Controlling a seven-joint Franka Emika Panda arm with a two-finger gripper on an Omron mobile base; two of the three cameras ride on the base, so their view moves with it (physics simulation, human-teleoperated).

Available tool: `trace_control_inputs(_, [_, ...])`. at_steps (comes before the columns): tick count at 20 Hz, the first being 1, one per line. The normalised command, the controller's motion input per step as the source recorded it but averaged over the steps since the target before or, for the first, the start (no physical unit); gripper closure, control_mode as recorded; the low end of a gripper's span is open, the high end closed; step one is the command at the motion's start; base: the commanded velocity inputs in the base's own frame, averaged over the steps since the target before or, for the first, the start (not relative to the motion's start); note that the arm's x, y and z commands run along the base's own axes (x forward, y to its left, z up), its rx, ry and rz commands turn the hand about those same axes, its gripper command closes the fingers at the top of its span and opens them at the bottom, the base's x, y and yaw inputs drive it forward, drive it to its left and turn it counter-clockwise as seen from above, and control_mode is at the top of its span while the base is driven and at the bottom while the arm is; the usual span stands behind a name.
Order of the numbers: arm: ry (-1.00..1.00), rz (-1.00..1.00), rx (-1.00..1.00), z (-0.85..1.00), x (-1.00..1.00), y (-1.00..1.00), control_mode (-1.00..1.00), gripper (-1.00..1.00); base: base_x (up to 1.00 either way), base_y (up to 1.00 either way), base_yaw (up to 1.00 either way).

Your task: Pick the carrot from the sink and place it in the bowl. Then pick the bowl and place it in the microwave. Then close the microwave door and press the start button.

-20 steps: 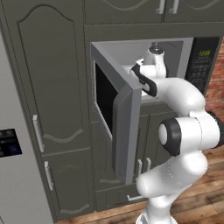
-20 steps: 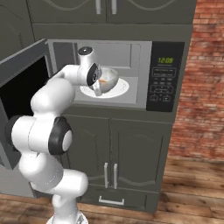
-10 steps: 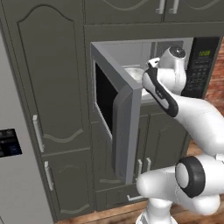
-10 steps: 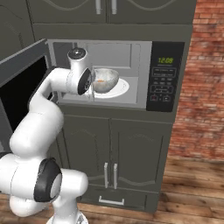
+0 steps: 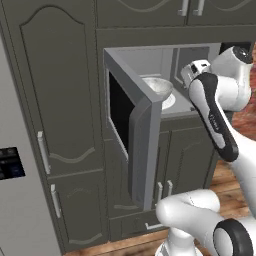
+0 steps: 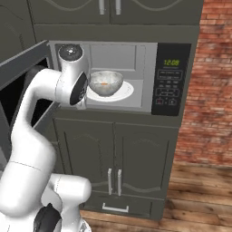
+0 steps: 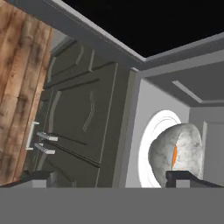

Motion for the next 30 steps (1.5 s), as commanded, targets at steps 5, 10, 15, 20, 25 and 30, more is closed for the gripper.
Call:
trace_control_inputs(5, [-0.07,0.12,0.10,0.49,-1.00,0.00,-1.00,-1.00,0.00,0.00,0.00])
trace_control_inputs(10, [-0.17,0.10,0.01,0.20,-1.00,0.19,-1.00,-1.00,0.00,0.00,0.00])
trace_control_inputs(15, [-0.29,0.01,0.00,0.33,-1.00,0.38,-1.00,-1.00,0.00,0.00,0.00])
trace_control_inputs(20, [-0.24,0.00,0.00,0.67,-1.00,0.26,-1.00,-1.00,0.00,0.00,0.00])
trace_control_inputs(25, [-0.10,0.00,0.00,0.36,-1.00,0.24,-1.00,-1.00,0.00,0.00,0.00])
trace_control_inputs(30, [0.01,0.00,-0.01,0.04,-1.00,0.32,-1.00,-1.00,0.00,0.00,0.00])
